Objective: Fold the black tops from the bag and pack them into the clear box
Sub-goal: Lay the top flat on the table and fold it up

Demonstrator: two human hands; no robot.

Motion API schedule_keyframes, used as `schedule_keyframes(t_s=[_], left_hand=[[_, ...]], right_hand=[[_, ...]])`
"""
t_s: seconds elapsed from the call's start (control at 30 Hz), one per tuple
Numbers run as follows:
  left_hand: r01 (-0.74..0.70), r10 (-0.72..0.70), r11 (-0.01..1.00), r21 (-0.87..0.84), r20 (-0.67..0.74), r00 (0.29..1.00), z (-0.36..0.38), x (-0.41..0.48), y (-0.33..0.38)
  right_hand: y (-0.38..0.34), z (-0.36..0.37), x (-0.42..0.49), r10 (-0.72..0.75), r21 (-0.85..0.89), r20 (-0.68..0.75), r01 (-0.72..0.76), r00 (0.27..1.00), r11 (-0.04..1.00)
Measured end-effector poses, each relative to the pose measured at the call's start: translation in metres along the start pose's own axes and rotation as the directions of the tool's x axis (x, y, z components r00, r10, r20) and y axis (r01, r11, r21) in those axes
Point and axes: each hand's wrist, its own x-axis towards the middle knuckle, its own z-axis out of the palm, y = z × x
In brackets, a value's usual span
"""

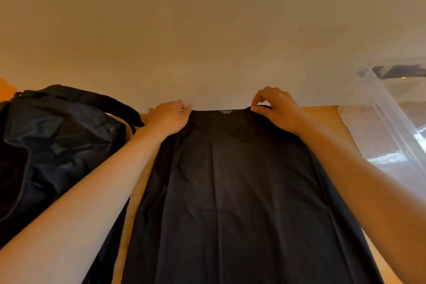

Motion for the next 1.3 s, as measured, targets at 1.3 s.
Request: schedule_keyframes(t_s=[1.3], left_hand=[[-0.366, 0.402, 0.915, 0.167, -0.411, 0.818, 0.104, -0.334, -0.03]], right_hand=[[-0.059, 0.068, -0.306, 0.058, -0.317, -0.235, -0.133, 0.97, 0.939]])
